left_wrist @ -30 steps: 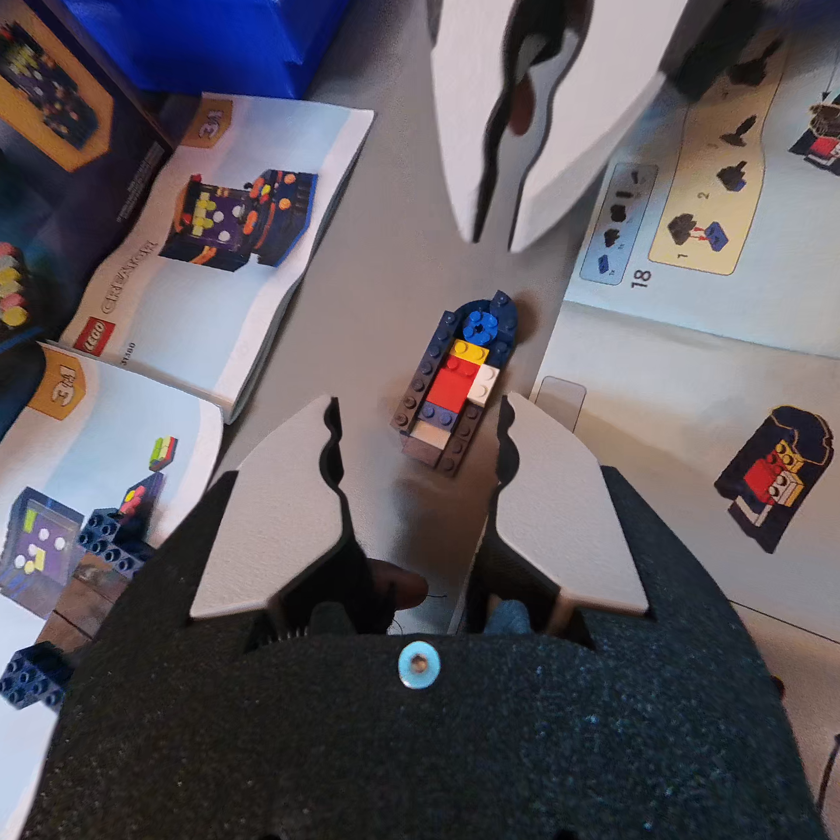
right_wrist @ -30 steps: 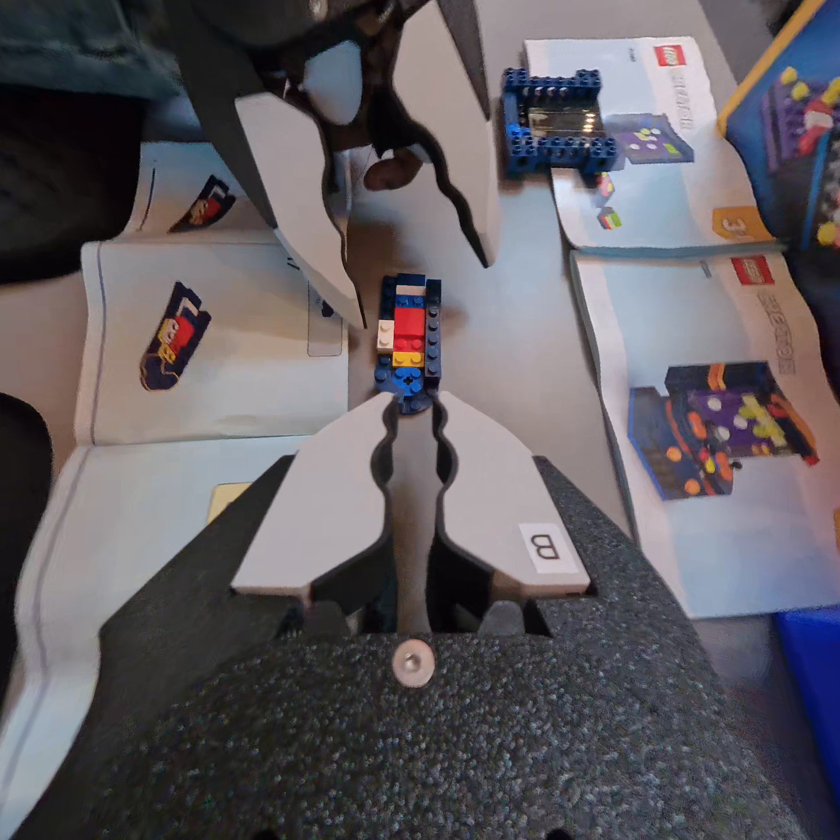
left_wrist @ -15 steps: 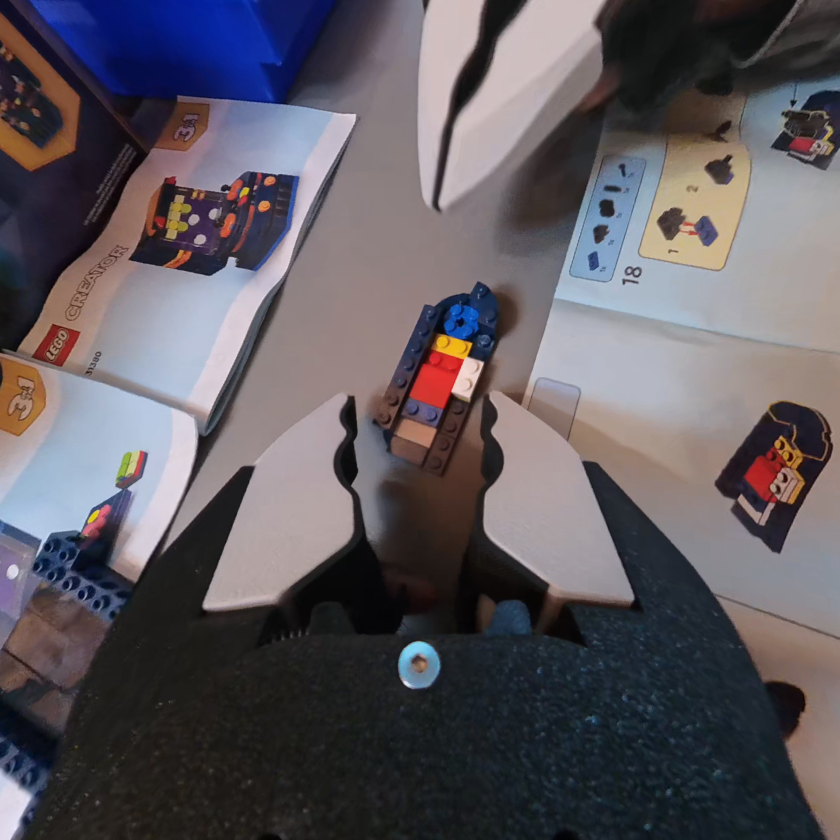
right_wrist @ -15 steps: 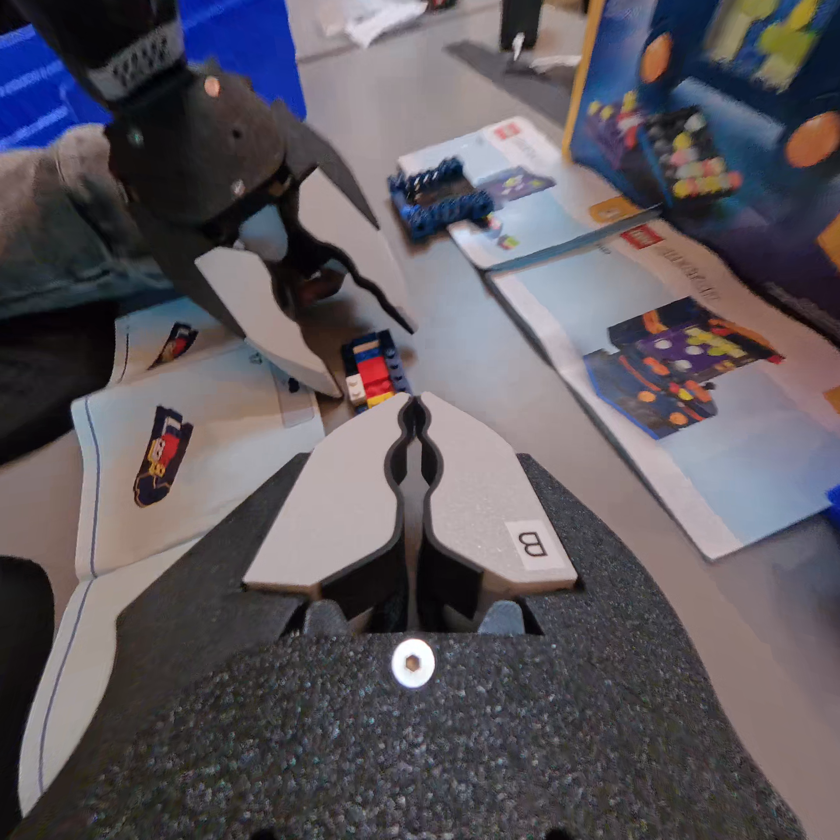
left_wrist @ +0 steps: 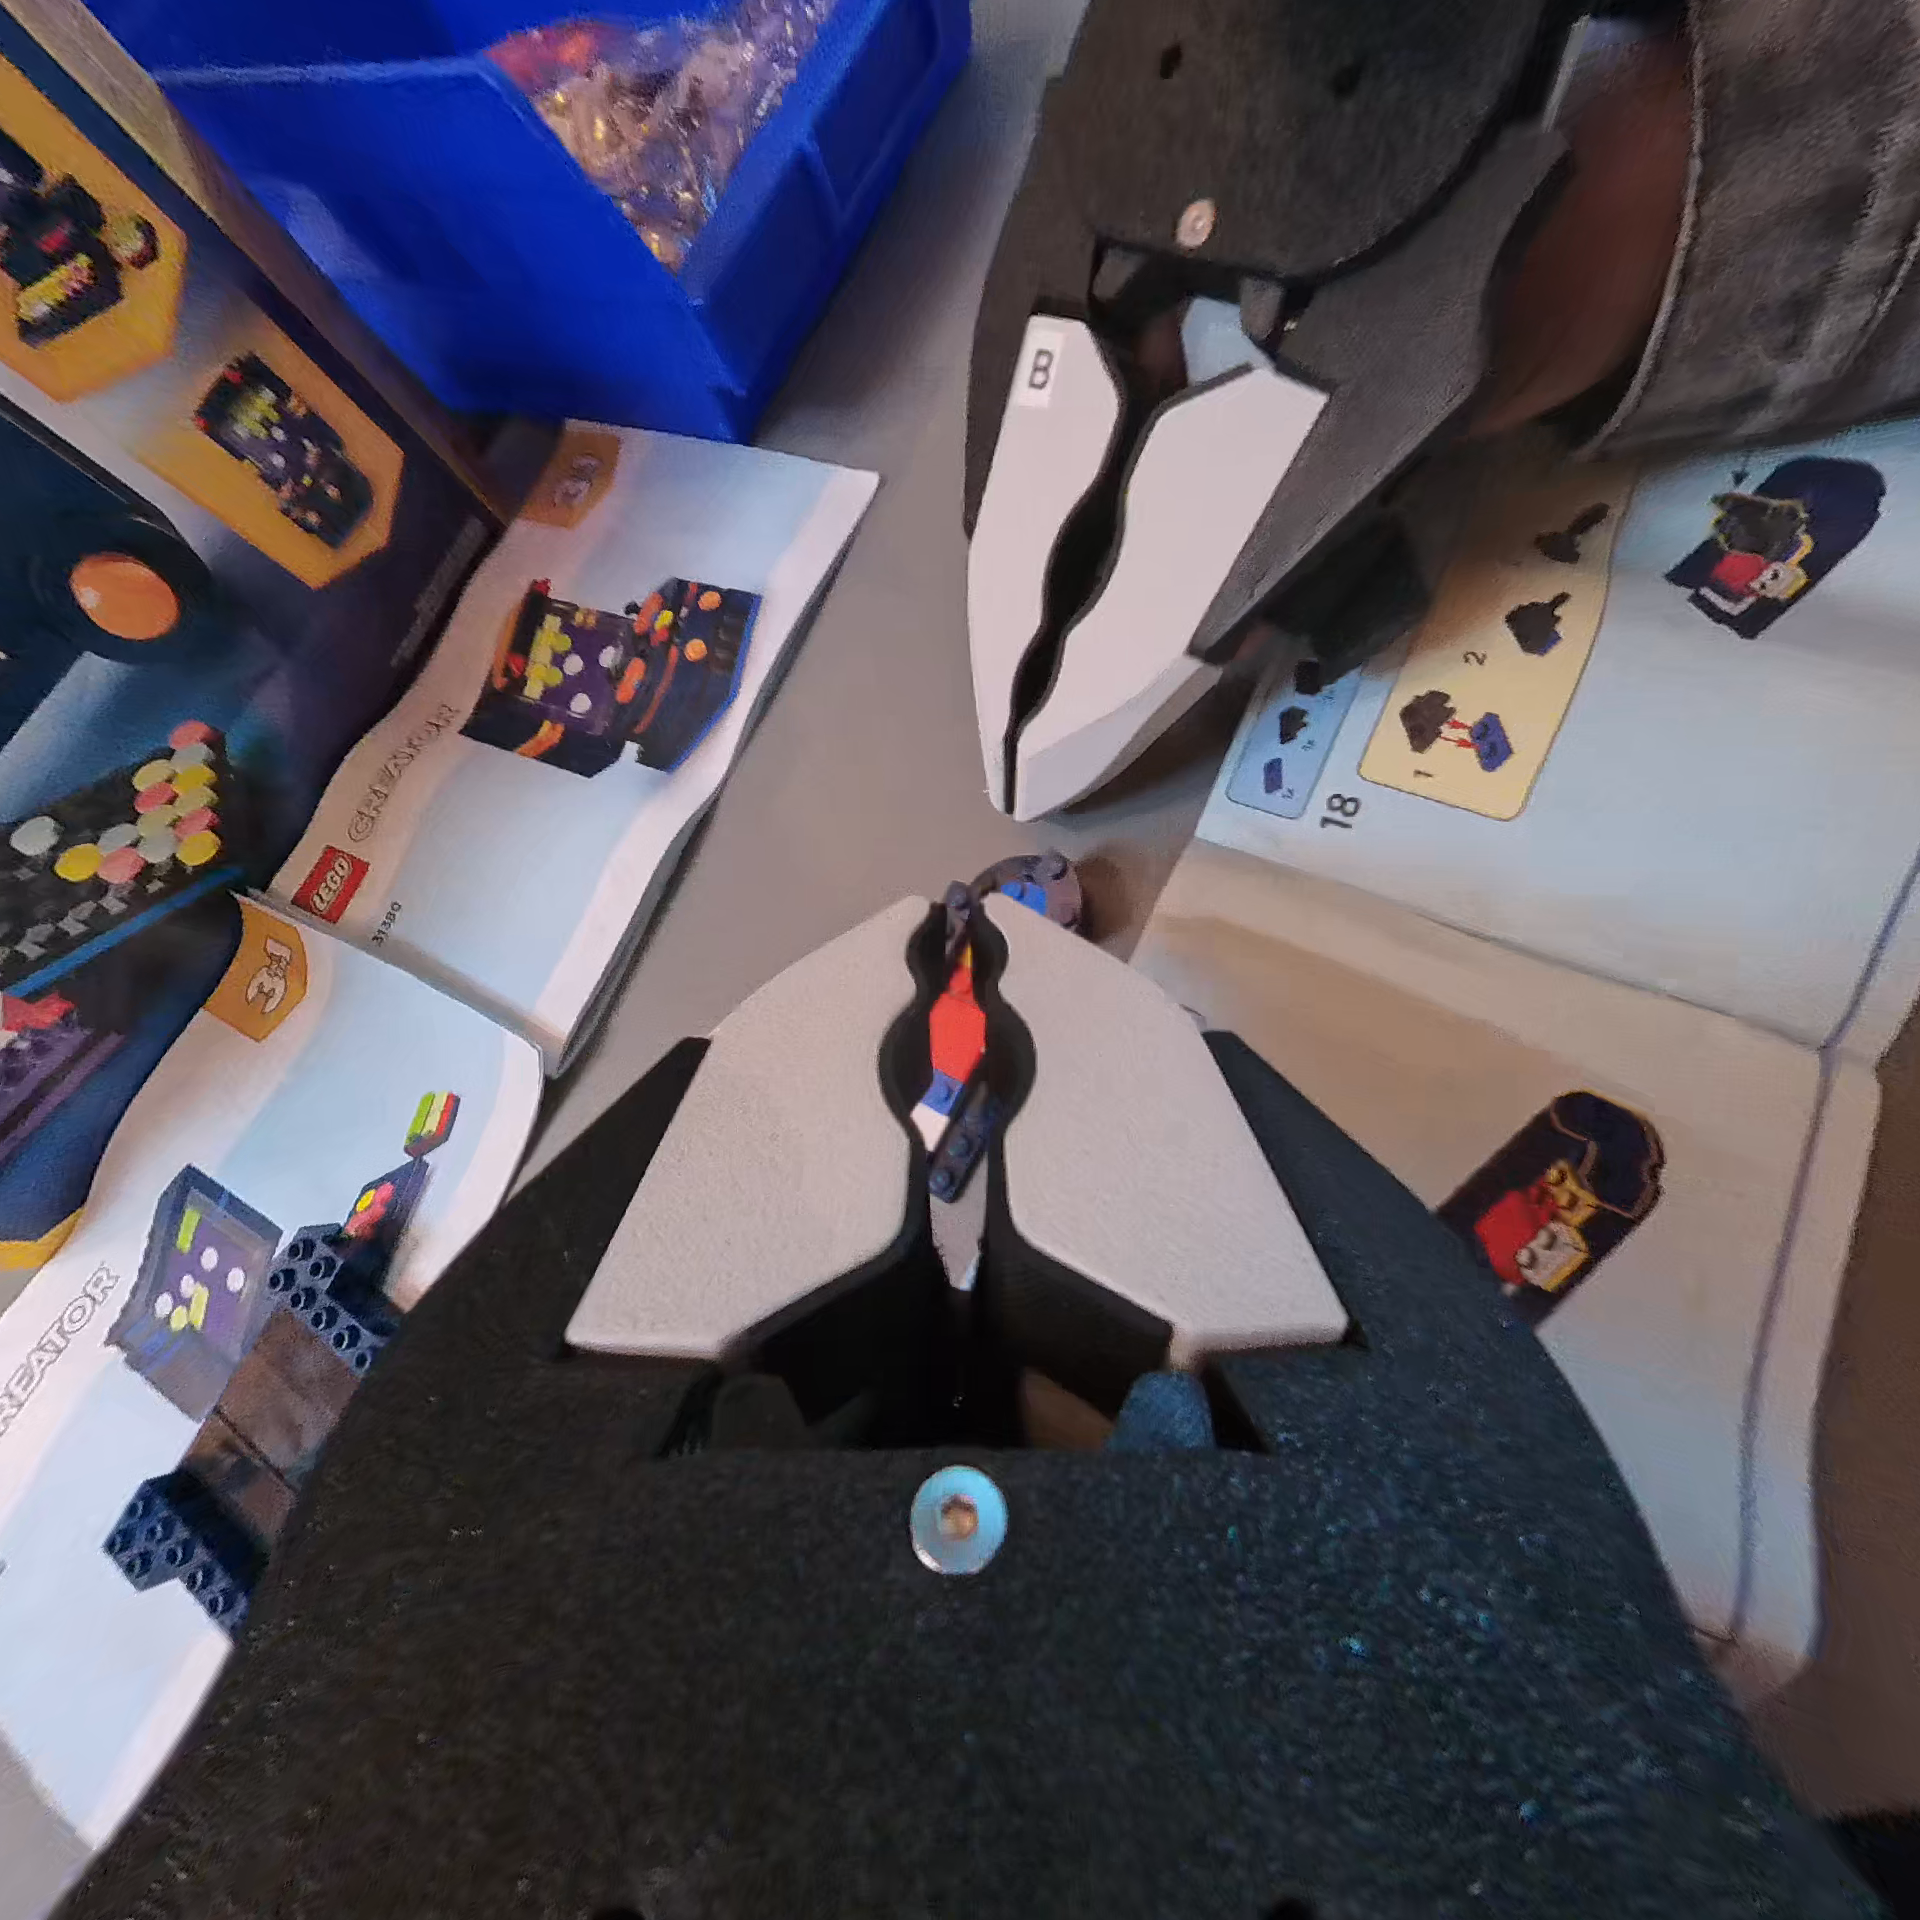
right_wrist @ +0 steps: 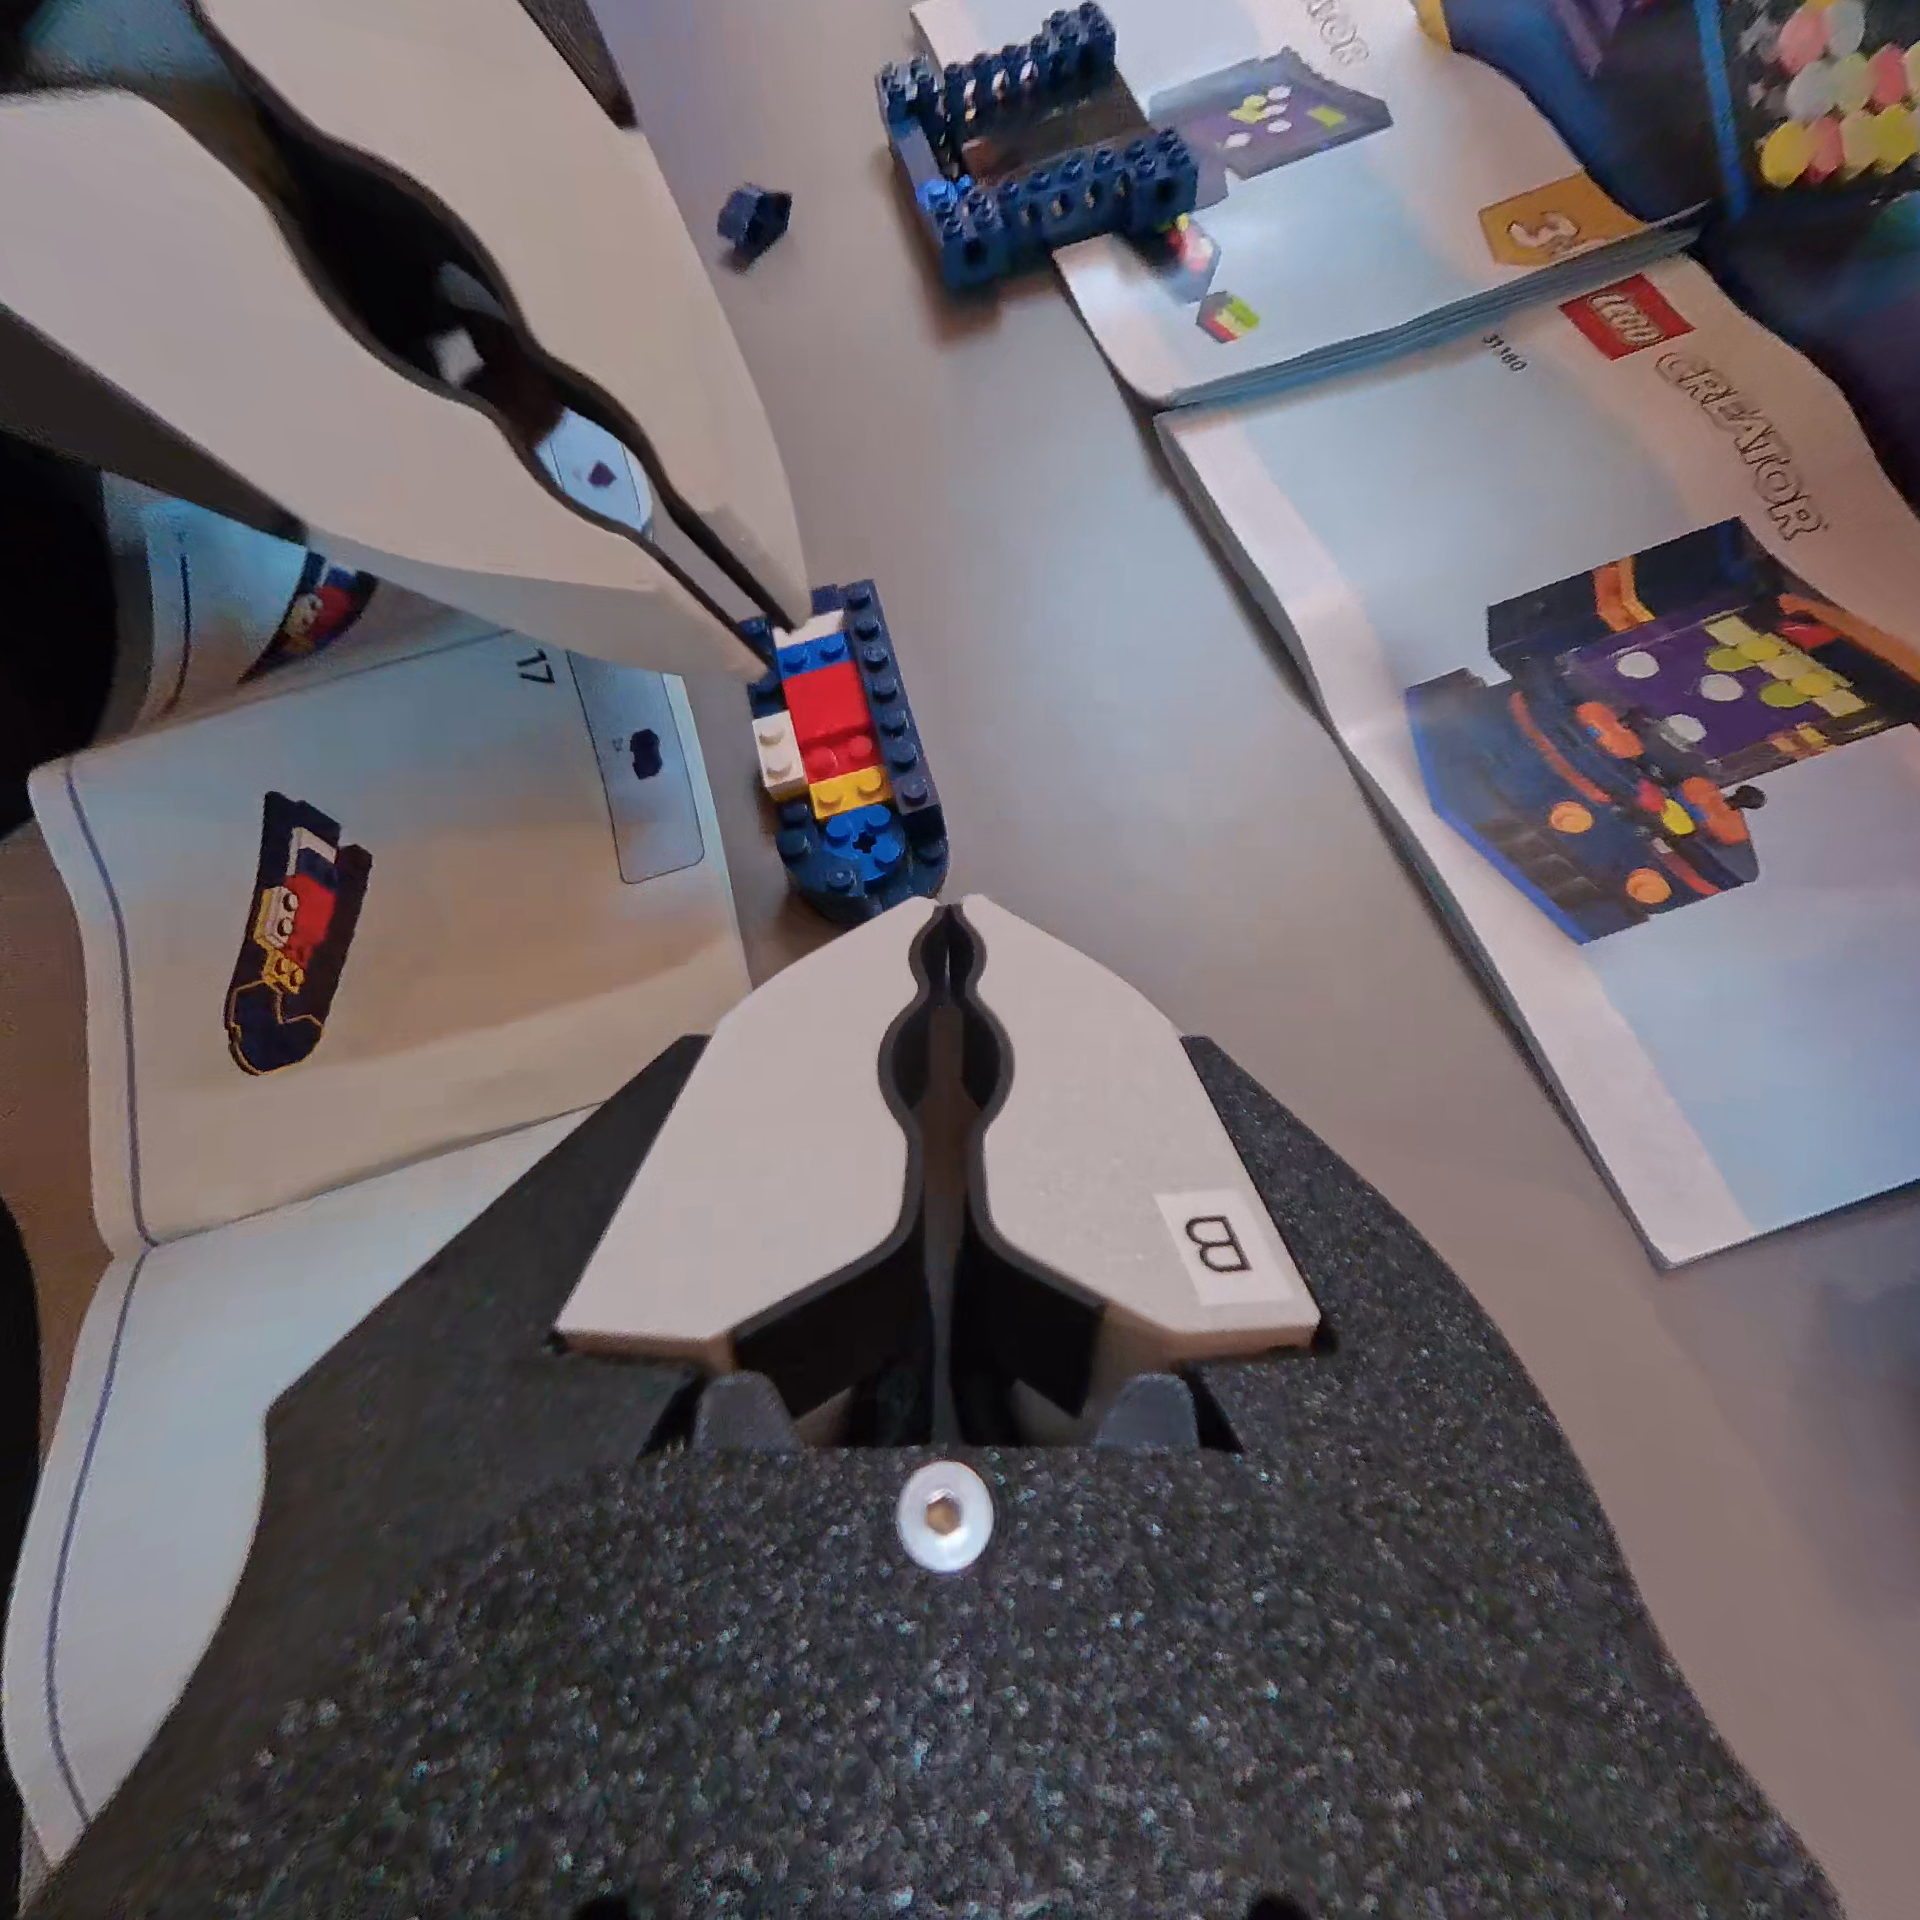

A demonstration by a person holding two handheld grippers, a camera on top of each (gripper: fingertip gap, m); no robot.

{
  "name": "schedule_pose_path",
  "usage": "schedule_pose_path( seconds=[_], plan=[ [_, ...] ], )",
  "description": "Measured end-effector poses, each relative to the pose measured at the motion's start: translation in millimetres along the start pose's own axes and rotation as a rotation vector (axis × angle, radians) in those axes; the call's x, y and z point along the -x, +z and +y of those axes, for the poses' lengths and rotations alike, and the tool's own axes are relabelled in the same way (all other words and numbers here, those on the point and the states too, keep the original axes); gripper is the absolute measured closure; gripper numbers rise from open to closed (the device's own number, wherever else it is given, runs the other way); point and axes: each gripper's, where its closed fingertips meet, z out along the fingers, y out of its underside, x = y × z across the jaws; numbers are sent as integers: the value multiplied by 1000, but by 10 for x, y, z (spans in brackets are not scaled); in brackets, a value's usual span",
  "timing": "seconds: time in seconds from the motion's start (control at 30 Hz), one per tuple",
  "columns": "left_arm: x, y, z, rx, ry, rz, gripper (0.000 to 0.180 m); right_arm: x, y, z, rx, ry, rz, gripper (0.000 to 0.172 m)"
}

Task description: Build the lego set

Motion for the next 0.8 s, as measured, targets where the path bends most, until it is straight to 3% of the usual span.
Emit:
schedule_pose_path(
  seconds=[0.17, 0.43, 0.8],
  plan=[
    [-108, 212, 54, 108, 34, 51, 177, 2, 40, 49, 44, -9, 4, 172],
    [-158, 229, -29, 13, 7, 106, 178, 2, 44, 54, 46, -2, -2, 172],
    [-213, 330, 53, 35, -35, 175, 180, 3, 46, 55, 45, 7, -11, 172]
  ],
)
